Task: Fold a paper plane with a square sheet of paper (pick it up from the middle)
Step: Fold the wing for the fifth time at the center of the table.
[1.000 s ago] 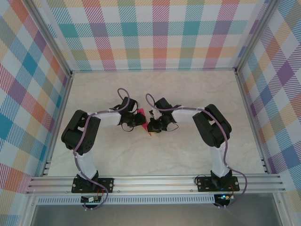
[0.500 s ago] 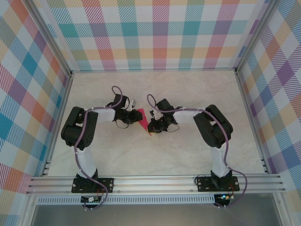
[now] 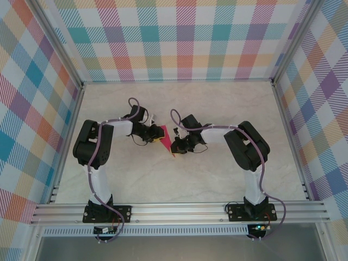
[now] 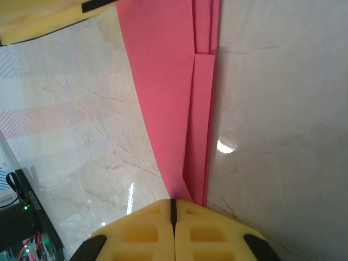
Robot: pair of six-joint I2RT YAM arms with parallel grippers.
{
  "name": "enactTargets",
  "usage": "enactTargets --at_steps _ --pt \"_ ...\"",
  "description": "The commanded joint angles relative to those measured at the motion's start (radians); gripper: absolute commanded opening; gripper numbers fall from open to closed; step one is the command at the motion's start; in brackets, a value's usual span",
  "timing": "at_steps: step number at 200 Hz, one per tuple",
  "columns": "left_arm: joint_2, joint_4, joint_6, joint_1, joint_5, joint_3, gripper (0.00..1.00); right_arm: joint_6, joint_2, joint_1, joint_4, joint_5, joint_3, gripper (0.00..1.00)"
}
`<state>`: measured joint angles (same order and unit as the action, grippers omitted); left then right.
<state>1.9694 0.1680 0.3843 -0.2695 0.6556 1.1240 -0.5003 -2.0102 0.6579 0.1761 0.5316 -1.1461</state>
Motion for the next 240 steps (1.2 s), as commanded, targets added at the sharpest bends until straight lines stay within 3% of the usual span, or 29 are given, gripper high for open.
enactTargets --at_steps 1,84,166,240 --pt "0.028 -0.119 -0.063 0.11 -0.264 0.055 0.29 0.016 -0.035 0.006 0.212 -0.055 0.068 0.05" --pt "-0.034 -0.145 -0.061 0.111 -0.316 0.026 0.29 0.013 -0.032 0.006 0.205 -0.049 0.062 0.05" --pt "-0.313 -0.255 0.014 0.055 -0.27 -0.193 0.28 -0.001 -0.001 0.006 0.18 -0.014 0.025 0.06" --pt "-0.225 -0.346 0.067 -0.071 -0.277 -0.267 0.18 0.002 -0.002 0.005 0.184 -0.003 0.045 0.06"
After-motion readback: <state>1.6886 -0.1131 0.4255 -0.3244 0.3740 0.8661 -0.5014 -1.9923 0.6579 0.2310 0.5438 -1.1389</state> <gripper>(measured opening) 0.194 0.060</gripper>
